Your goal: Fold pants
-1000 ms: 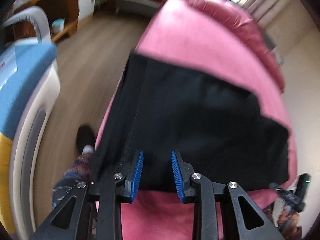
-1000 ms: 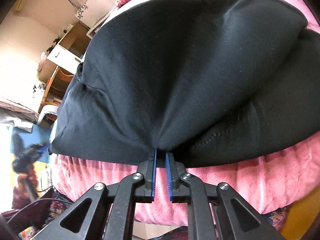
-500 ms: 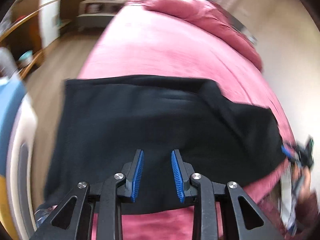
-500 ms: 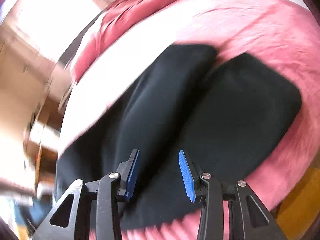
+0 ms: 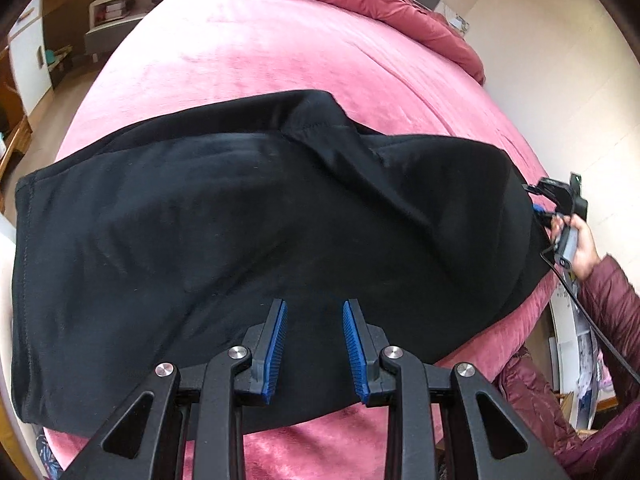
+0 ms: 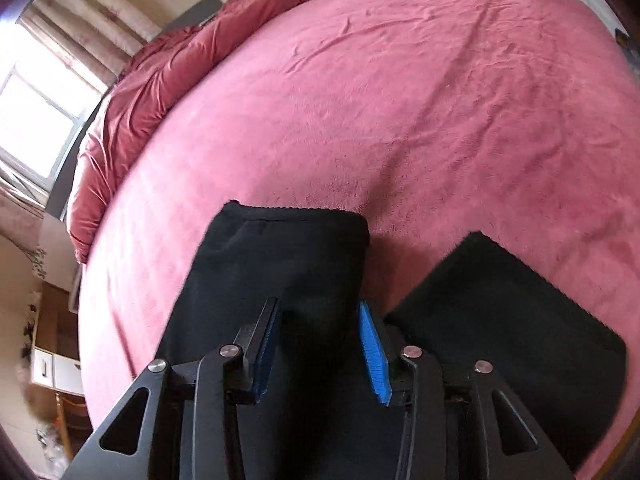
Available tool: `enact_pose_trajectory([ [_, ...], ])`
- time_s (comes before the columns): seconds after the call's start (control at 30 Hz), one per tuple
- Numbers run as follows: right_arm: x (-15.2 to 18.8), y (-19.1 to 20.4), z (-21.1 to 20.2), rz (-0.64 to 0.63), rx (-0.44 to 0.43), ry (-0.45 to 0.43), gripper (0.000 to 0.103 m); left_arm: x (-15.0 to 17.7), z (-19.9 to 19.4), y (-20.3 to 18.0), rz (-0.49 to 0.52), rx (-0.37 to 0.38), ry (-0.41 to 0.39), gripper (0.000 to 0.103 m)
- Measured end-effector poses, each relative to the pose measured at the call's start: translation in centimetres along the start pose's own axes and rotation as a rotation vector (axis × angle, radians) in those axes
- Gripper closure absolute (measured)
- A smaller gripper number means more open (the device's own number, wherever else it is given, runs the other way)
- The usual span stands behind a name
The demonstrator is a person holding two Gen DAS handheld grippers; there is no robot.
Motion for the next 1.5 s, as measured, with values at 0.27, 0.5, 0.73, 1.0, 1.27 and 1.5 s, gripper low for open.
enact_pose_trajectory([
  [0.27,-0.3,3.6,-6.0,-0.14,-0.034,-0.07,0.095,-1.0,1.2,-1.9,0.054,0.04,0.013,0.074],
  [0.5,1.4,2.5,-14.9,-0.142,-0.029,-0.119,0.096,-1.1,0.9,-3.4,0.105,0.087,0.009,0.074],
  [0.73,4.0,-5.6,-14.4,-0.005,0.098,-0.05,0.096,-1.5,1.0,-5.6,0.2,0.107,0.032,0.074],
  [1.0,6.6,-9.7,-13.3,0.131,0.048,-0.042,0.085,-0.3,1.2,-10.0,0.388,0.125,0.038,0.07],
  [1.27,13.6,-4.3,-14.2,0.054,-0.194,0.081,0.073,2.1,2.3,-16.7,0.609,0.209,0.027,0.064],
  [1.5,17.5,-2.2,-10.7,0.067,-0.223,0.161,0.062,2.9,5.5,-17.6,0.619,0.172,0.08,0.064],
])
Point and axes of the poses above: each gripper's, at about its wrist camera, not at the fingertips, and z roughly the way its jaws point, y to its left, x to its underside, the point moved 7 cm from there along z, roughly the way its jaws point, and after that the axes turned 8 degrees about -x, right-handed, at the moved point
